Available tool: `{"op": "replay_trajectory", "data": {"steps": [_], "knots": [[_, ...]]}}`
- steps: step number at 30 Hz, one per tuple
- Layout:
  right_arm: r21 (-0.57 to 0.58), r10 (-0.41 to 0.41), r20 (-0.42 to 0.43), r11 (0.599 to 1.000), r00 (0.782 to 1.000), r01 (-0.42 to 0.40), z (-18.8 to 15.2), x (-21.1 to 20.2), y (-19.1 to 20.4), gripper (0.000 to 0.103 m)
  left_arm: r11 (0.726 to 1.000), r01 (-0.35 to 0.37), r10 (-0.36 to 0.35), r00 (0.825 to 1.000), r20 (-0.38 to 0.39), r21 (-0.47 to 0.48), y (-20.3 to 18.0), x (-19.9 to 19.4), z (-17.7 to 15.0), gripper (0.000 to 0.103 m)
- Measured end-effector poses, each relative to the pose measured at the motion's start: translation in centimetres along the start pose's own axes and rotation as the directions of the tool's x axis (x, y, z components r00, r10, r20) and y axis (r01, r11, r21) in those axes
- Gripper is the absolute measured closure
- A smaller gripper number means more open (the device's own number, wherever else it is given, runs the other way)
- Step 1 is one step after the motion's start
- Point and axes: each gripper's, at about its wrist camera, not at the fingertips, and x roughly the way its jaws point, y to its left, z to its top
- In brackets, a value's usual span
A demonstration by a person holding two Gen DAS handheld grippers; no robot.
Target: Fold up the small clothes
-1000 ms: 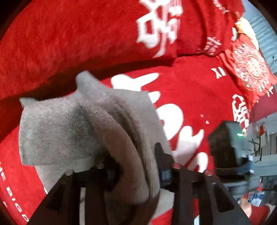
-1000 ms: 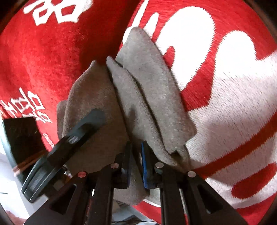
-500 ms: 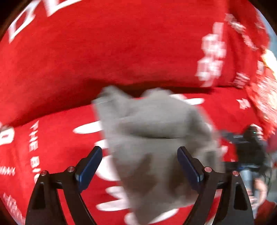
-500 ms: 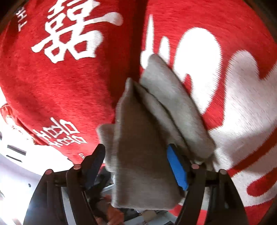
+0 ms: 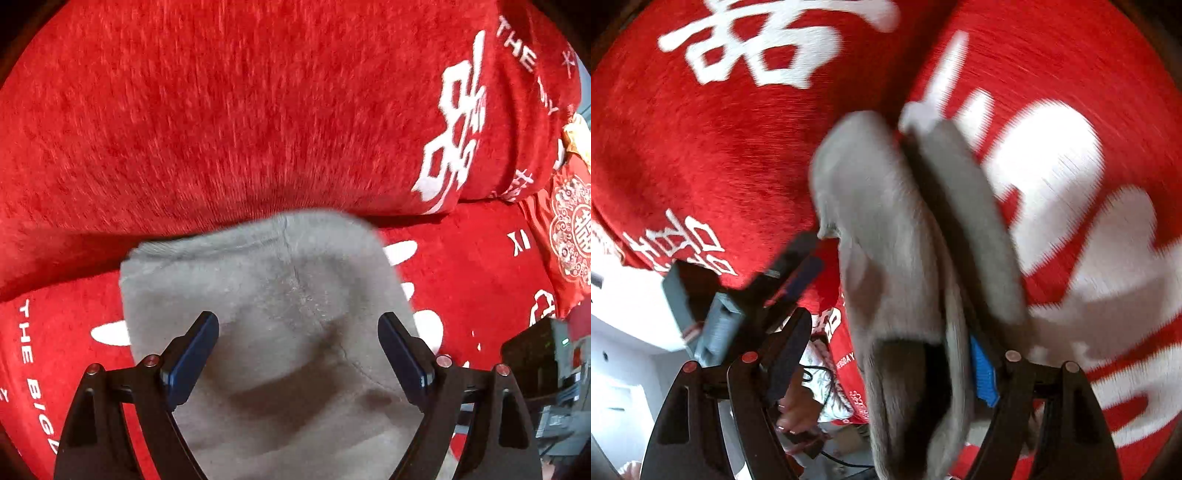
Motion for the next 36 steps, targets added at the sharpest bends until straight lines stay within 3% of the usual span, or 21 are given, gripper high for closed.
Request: {"op": "replay_trajectory", "data": {"steps": [8, 13, 16, 18, 19, 20, 22, 25, 28, 32, 33, 36], "knots": [[-0.036, -0.037, -0.050, 0.999, 0.998, 0.036, -3.9, -0.1, 0.5, 0.023, 0.992, -0.118, 0.114, 0.989, -0.096, -0.043, 7.1, -2.6, -5.6, 0.014], [-0.031, -0.036, -0.091, 0.999, 0.995, 0.033, -8.3, 0.0, -0.4, 0.023, 0.987, -0.126, 0.110, 0.982, -0.155, -0.098, 10.2, -4.1, -9.8, 0.014], [0.024, 0.002, -0.094, 1.000, 0.996, 0.000, -9.7, 2.3, -0.9, 0.023, 0.984, -0.113, 0.090, 0.982, -0.169, -0.137, 10.3, -3.4, -11.0, 0.014], [0.011, -0.028, -0.083, 1.000, 0.996, 0.029, -9.9, 4.2, -0.6, 0.023, 0.981, -0.105, 0.077, 0.983, -0.167, -0.163, 10.6, -3.5, -11.3, 0.014], [-0.003, -0.076, -0.069, 0.997, 0.995, 0.076, -9.7, 5.1, -0.5, 0.032, 0.980, -0.102, 0.074, 0.984, -0.164, -0.170, 10.6, -3.7, -11.1, 0.014], [0.000, -0.103, -0.062, 0.995, 0.993, 0.104, -9.5, 5.5, -0.5, 0.060, 0.980, -0.100, 0.072, 0.985, -0.159, -0.173, 10.7, -4.0, -11.1, 0.014], [0.035, -0.099, -0.045, 0.994, 0.994, 0.101, -9.1, 5.7, -0.7, 0.095, 0.981, -0.097, 0.073, 0.986, -0.147, -0.166, 10.9, -4.7, -10.9, 0.014], [0.026, 0.018, -0.015, 1.000, 1.000, -0.017, -10.4, 4.6, 0.7, 0.095, 0.985, -0.092, 0.073, 0.989, -0.128, -0.149, 11.6, -6.1, -10.7, 0.014], [0.065, 0.033, -0.035, 0.997, 0.999, -0.031, -13.2, 5.2, 0.2, 0.095, 0.988, -0.079, 0.064, 0.991, -0.116, -0.133, 11.9, -6.6, -10.9, 0.014], [0.121, -0.078, -0.070, 0.989, 0.994, 0.087, -15.1, 7.0, -3.1, 0.096, 0.991, -0.093, 0.076, 0.983, -0.168, -0.098, 10.8, -4.3, -11.5, 0.014], [0.102, -0.147, -0.098, 0.982, 0.984, 0.157, -15.1, 7.1, -3.6, 0.096, 0.991, -0.105, 0.088, 0.980, -0.179, -0.087, 10.5, -3.7, -11.7, 0.014], [0.030, -0.204, -0.146, 0.977, 0.968, 0.210, -14.7, 5.6, -3.1, 0.091, 0.992, -0.100, 0.084, 0.981, -0.173, -0.083, 10.0, -3.5, -12.1, 0.014]]}}
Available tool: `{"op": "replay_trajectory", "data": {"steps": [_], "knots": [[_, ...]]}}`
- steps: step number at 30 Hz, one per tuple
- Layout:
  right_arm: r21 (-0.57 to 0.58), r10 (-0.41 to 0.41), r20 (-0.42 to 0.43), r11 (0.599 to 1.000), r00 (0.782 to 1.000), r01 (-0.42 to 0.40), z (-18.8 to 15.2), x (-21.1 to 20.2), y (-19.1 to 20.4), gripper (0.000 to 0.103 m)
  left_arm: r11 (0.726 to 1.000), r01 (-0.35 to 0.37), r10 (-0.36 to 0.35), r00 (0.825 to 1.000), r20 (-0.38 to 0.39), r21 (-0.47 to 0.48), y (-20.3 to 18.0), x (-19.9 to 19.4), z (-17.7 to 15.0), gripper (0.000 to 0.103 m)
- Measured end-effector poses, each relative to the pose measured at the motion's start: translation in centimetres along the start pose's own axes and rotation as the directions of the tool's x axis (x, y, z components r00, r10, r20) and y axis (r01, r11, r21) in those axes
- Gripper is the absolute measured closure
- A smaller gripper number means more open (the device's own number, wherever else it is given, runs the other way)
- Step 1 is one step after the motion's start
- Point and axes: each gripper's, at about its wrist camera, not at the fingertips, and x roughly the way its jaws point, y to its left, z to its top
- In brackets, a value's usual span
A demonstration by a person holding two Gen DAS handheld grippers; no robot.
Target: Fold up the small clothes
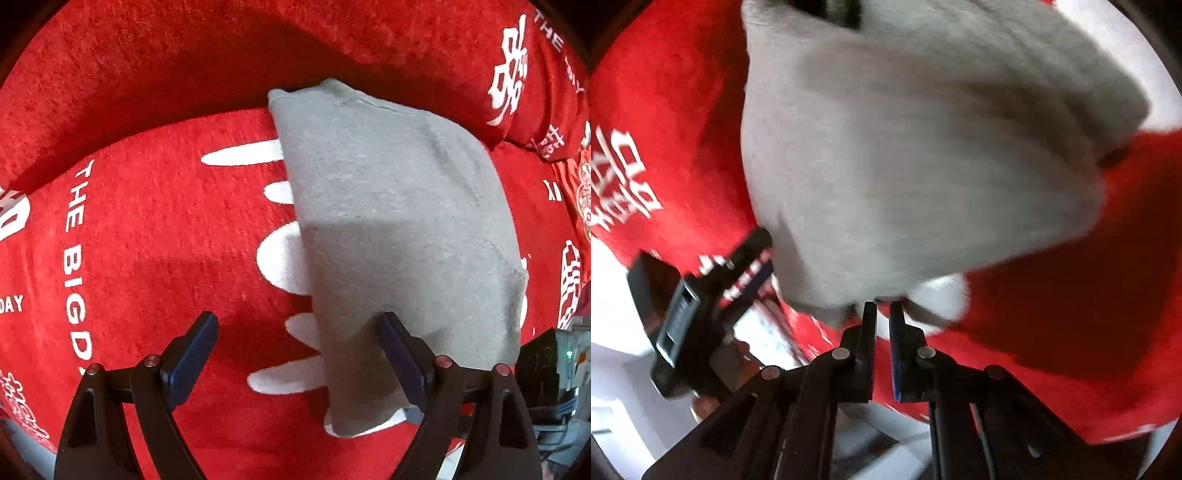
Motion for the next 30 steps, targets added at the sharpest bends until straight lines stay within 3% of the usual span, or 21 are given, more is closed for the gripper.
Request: {"op": "replay_trajectory", "data": {"steps": [3, 5, 7, 12, 15, 16, 17, 19, 22, 25, 30], "knots": [[-0.122, -0.052, 0.051, 0.991, 0.997, 0.058, 0.3, -5.1, 1.0, 0.083, 1.000, -0.014, 0.014, 1.000, 0.024, -0.008, 0.2, -0.6, 0.1, 0.014], [-0.152, -0.071, 0.121, 0.984, 0.990, 0.089, 1.1, -8.3, 1.3, 0.061, 0.999, -0.027, 0.028, 0.998, 0.050, -0.018, 0.6, -1.2, 0.5, 0.014], [-0.169, -0.079, 0.200, 0.979, 0.977, 0.114, 2.5, -10.9, 1.9, 0.057, 0.999, -0.039, 0.041, 0.997, 0.067, -0.029, 1.1, -1.5, 1.0, 0.014], [-0.198, -0.093, 0.275, 0.969, 0.957, 0.151, 7.9, -10.7, 4.4, 0.057, 0.996, -0.063, 0.068, 0.994, 0.083, -0.057, 1.4, -1.1, 2.4, 0.014], [-0.178, -0.143, 0.217, 0.967, 0.966, 0.183, 11.4, -8.3, 4.6, 0.057, 0.996, -0.073, 0.078, 0.993, 0.088, -0.055, 0.9, -0.6, 3.0, 0.014], [-0.183, -0.161, 0.203, 0.963, 0.966, 0.199, 12.2, -7.7, 4.9, 0.070, 0.996, -0.072, 0.077, 0.993, 0.089, -0.058, 0.8, -0.6, 3.2, 0.014], [-0.203, -0.167, 0.200, 0.957, 0.965, 0.208, 12.5, -7.7, 5.5, 0.081, 0.996, -0.067, 0.072, 0.993, 0.089, -0.064, 0.7, -0.6, 3.3, 0.014], [-0.300, -0.161, 0.235, 0.926, 0.959, 0.229, 11.3, -9.3, 6.4, 0.088, 0.996, -0.035, 0.044, 0.994, 0.105, -0.086, 0.4, -1.2, 3.4, 0.014], [-0.342, -0.201, 0.267, 0.895, 0.942, 0.288, 11.0, -10.6, 7.2, 0.088, 0.997, -0.011, 0.022, 0.990, 0.137, -0.080, -0.3, -1.8, 3.5, 0.014], [-0.290, -0.289, 0.252, 0.888, 0.923, 0.357, 12.6, -9.0, 5.8, 0.088, 0.997, -0.031, 0.037, 0.996, 0.087, -0.067, -1.1, 0.0, 3.5, 0.014], [-0.249, -0.265, 0.249, 0.912, 0.932, 0.326, 12.5, -9.1, 4.1, 0.089, 0.996, -0.026, 0.031, 0.998, 0.056, -0.088, -0.9, 1.8, 2.9, 0.014]]}}
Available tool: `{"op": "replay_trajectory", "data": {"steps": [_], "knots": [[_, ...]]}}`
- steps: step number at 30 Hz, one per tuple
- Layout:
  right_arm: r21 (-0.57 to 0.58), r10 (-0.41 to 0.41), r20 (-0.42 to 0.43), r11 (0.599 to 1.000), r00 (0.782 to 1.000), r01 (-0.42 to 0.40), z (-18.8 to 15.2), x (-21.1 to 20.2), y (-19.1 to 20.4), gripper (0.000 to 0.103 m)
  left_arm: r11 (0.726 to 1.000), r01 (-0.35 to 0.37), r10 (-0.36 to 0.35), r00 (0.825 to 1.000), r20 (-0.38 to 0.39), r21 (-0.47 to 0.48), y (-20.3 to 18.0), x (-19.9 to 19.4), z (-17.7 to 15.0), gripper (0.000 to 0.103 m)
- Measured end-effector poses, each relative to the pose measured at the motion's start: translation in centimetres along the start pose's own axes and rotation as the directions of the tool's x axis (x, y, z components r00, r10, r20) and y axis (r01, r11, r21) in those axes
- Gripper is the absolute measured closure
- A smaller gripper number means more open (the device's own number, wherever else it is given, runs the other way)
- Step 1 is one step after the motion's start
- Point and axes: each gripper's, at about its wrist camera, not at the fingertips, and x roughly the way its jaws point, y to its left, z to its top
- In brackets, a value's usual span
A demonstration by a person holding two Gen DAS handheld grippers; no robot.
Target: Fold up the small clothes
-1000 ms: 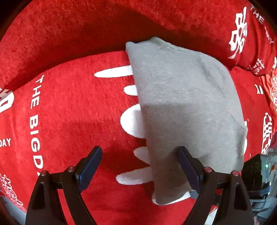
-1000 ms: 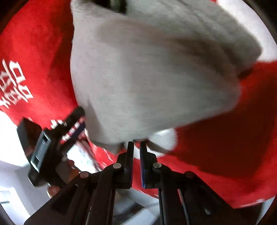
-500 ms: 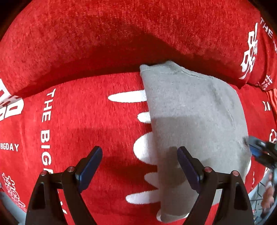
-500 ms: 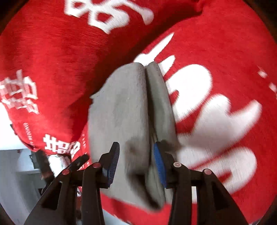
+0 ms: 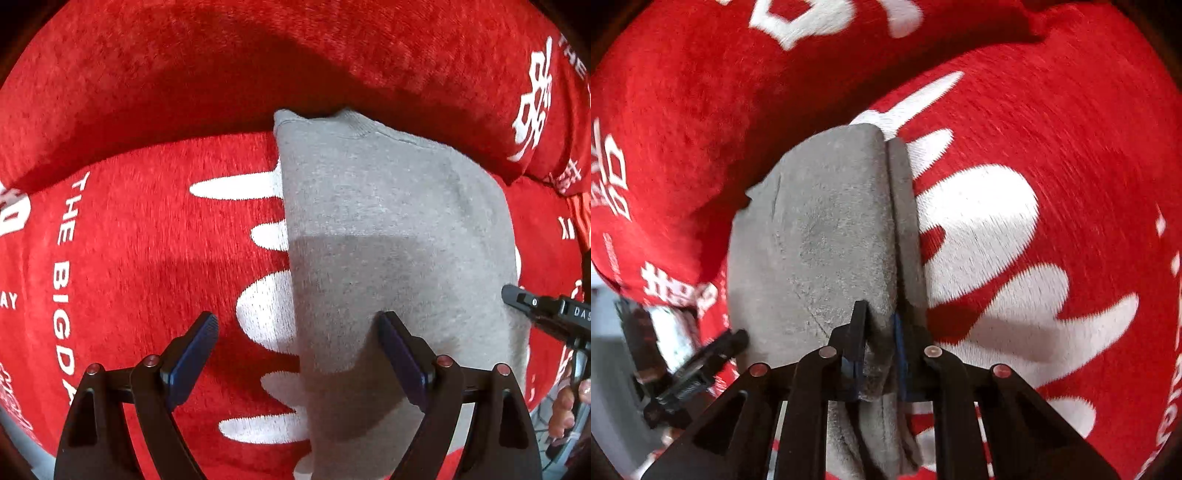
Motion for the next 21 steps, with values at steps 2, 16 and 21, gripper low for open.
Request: {"op": "replay_trajectory", "data": {"steps": [2, 16, 21], "knots": [[-0.007, -0.030, 0.002, 1.000, 1.000, 0.030, -0.5, -0.6, 0.1, 0.085, 1.000, 0.006, -0.006, 1.000, -0.008, 0.007, 0.3, -0.1, 0.1, 0.014], [0.003, -0.038, 0.033, 0.999, 0.999, 0.037, -1.6, -3.9, 1.1, 0.050, 0.999, -0.046, 0.047, 0.999, -0.028, 0.028, 0.3, -1.5, 0.4, 0.014], [0.041, -0.007, 0.007, 0.999, 1.000, 0.007, -0.8, -2.9, 1.1, 0.046, 0.998, -0.053, 0.054, 0.998, -0.014, 0.025, 0.3, -2.2, 0.7, 0.014]]}}
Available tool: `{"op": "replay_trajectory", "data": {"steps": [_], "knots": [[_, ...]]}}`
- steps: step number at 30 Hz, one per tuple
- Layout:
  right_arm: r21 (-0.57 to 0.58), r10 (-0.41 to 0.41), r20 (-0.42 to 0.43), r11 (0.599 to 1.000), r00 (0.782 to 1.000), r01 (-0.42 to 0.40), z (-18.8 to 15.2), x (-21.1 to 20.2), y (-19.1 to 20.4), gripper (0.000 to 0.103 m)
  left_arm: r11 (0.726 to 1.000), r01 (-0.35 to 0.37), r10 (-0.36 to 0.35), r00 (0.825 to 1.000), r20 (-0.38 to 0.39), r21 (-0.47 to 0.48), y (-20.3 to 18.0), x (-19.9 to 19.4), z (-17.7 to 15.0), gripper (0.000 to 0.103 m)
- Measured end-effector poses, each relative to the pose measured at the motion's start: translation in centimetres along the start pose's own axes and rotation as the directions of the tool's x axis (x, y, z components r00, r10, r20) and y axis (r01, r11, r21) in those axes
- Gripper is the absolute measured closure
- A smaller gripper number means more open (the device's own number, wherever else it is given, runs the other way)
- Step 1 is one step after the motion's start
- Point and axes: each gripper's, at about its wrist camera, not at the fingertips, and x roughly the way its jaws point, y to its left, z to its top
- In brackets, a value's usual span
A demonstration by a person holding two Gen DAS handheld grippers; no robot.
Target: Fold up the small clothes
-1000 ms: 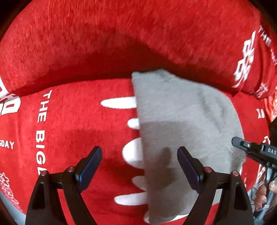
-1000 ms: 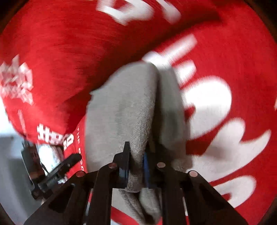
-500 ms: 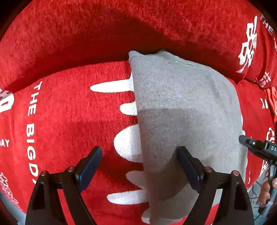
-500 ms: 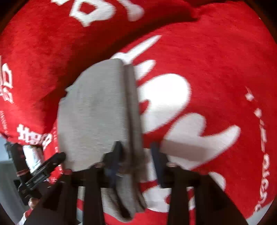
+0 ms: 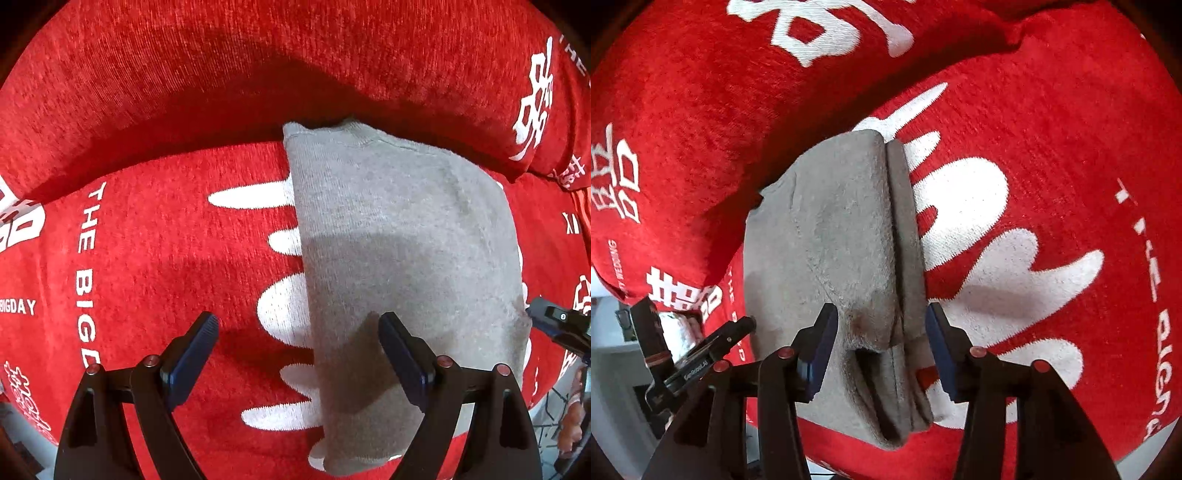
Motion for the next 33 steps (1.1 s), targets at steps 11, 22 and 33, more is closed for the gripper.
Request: {"op": "replay_trajectory", "data": {"steps": [11, 22, 33], "knots": [[0.050, 0.014, -0.009, 0.999, 1.000, -0.013, 0.4, -0.1, -1.4, 0.034, 0.999, -0.008, 0.008, 1.000, 0.009, -0.046, 0.1, 0.1, 0.4, 0.014], [0.067, 0.066, -0.019, 0.996, 0.998, -0.065, 1.3, -0.4, -2.9, 0.019, 0.994, 0.025, -0.025, 1.000, -0.001, -0.103, 2.5, 0.5, 1.8, 0.014], [0.007, 0.265, -0.136, 0.964, 0.954, -0.267, 3.9, 3.3, -2.4, 0.019, 0.935, 0.339, -0.349, 0.930, -0.118, -0.102, 2.3, 5.4, 3.6, 0.014]]}}
